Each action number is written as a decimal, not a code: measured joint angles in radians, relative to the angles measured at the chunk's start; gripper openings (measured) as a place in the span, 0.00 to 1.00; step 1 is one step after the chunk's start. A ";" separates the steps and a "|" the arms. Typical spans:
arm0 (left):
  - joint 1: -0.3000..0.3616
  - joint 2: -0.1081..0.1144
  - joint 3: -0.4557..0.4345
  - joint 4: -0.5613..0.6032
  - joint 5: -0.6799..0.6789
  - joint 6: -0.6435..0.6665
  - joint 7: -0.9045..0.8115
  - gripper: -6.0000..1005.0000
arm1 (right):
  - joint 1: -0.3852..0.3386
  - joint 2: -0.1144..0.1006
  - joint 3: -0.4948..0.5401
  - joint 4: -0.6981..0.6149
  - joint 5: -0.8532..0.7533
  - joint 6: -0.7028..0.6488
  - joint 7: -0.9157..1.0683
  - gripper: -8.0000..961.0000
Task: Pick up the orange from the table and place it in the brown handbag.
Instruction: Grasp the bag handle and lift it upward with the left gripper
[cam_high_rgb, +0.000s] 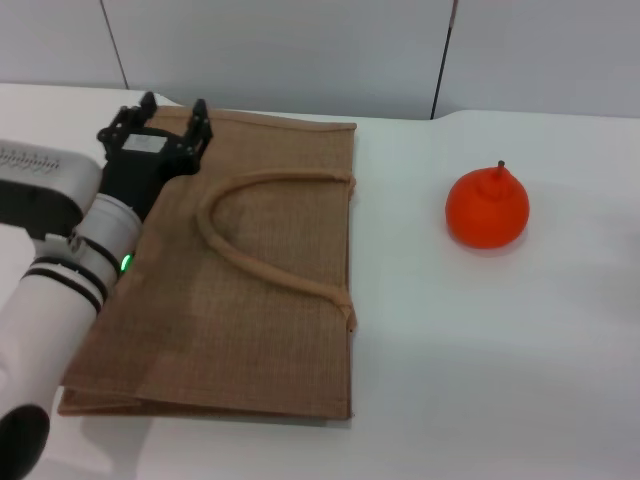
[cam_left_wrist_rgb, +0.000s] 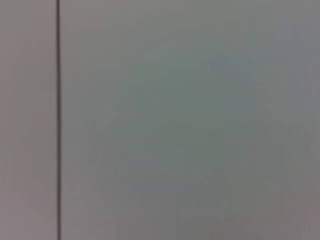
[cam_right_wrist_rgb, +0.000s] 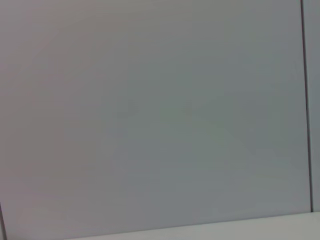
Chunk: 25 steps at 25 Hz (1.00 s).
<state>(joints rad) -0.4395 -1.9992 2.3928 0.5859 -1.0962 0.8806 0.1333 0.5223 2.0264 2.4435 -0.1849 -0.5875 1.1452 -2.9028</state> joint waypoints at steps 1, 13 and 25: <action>0.000 0.010 0.000 0.018 0.004 -0.021 0.000 0.63 | 0.000 0.000 0.000 0.001 0.000 0.000 0.003 0.89; 0.058 0.134 -0.199 0.390 0.139 -0.589 0.157 0.63 | 0.001 -0.002 0.000 0.003 -0.002 -0.025 0.012 0.89; 0.143 -0.030 -0.812 0.626 0.172 -1.372 0.591 0.62 | 0.010 -0.002 0.000 0.001 -0.002 -0.025 0.022 0.89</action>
<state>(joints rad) -0.2963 -2.0293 1.5805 1.2114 -0.9241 -0.4917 0.7241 0.5320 2.0248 2.4436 -0.1835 -0.5891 1.1197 -2.8810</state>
